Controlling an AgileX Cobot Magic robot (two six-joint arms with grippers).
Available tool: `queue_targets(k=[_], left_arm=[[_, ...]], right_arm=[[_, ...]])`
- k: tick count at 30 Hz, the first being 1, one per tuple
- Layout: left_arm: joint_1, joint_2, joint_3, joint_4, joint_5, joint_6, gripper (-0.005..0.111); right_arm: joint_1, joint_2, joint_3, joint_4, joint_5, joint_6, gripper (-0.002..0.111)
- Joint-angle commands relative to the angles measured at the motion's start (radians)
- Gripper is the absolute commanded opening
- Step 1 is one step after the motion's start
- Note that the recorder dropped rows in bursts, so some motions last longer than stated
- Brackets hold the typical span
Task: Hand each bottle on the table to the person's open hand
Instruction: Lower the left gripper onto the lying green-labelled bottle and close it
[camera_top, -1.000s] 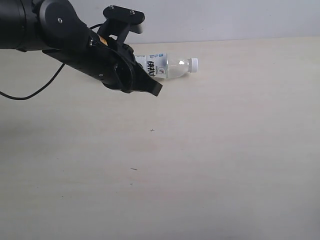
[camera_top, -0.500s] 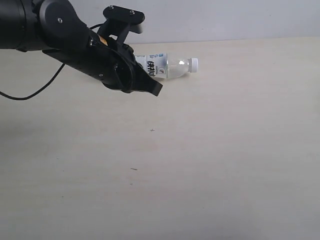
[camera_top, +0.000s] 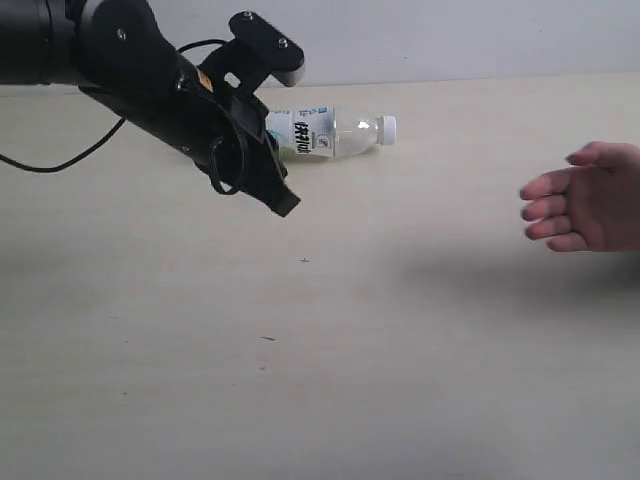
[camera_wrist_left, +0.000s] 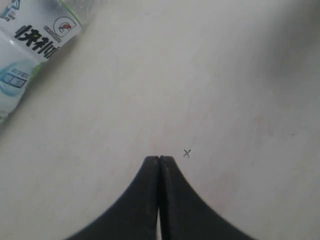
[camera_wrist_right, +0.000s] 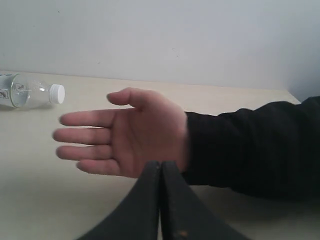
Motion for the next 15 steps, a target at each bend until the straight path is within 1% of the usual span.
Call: queue_targets(k=[1,3,5,10,13,15], left_arm=[[0.01,0.012,-0.161,0.061,0.158,-0.007,0.0],[0.014,0.044,-0.254,0.096,0.238,-0.007,0.0],[0.019,0.091,-0.368,0.14,0.352,-0.01,0.0],[0.023,0.244,-0.668,0.299,0.704,-0.088,0.0],[0.023,0.348,-0.809,0.342,0.708,-0.085,0.0],[0.023,0.394,-0.869,0.356,0.708,-0.085,0.0]], right_arm=[[-0.003,-0.005,0.005,-0.002,-0.008,-0.002,0.0],[-0.003,-0.005,0.005,-0.002,-0.008,-0.002,0.0],[-0.003,-0.005,0.005,-0.002,-0.008,-0.002,0.0],[-0.003,-0.005,0.005,-0.002,-0.008,-0.002,0.0],[-0.003,-0.005,0.005,-0.002,-0.008,-0.002,0.0],[-0.003,-0.005,0.005,-0.002,-0.008,-0.002,0.0]])
